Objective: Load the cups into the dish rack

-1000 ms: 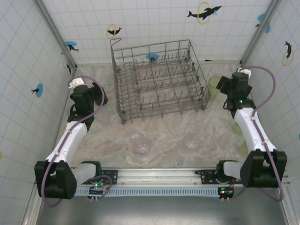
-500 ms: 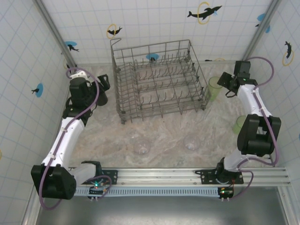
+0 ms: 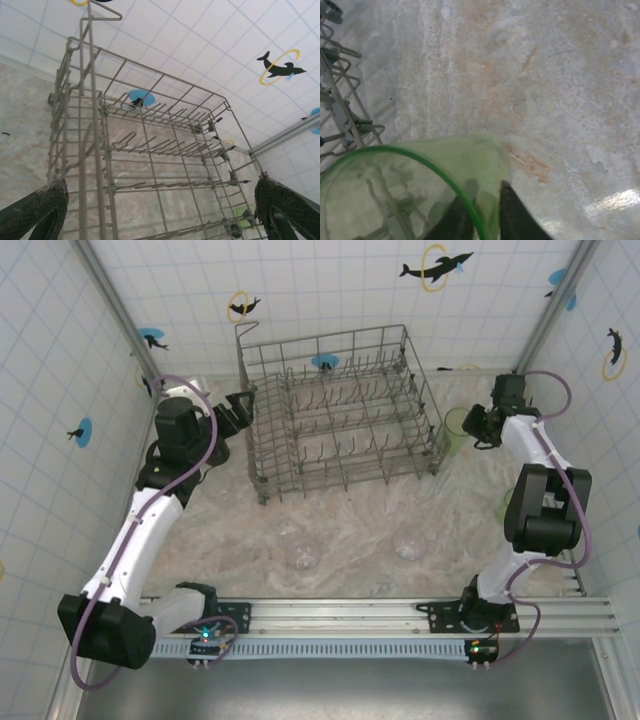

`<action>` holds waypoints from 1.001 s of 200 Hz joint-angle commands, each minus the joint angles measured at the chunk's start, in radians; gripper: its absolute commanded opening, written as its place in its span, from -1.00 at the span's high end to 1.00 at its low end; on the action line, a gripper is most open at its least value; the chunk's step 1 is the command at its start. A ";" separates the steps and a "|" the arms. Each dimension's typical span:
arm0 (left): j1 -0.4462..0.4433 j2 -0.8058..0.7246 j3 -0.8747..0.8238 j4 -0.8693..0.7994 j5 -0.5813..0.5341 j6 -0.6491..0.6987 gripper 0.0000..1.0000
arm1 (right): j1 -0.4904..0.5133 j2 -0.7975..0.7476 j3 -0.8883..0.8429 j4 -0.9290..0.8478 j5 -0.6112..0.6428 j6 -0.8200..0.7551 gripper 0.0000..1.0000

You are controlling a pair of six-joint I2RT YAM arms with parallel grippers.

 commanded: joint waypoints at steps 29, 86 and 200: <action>-0.036 -0.013 0.030 0.013 0.007 -0.063 -0.95 | -0.008 -0.029 0.050 -0.018 -0.034 0.030 1.00; -0.039 -0.012 0.035 0.014 0.003 -0.137 -0.95 | -0.032 -0.143 0.032 -0.024 -0.004 0.032 1.00; -0.105 0.064 0.138 -0.004 0.020 -0.268 -0.95 | -0.060 -0.294 0.117 -0.088 -0.028 0.017 1.00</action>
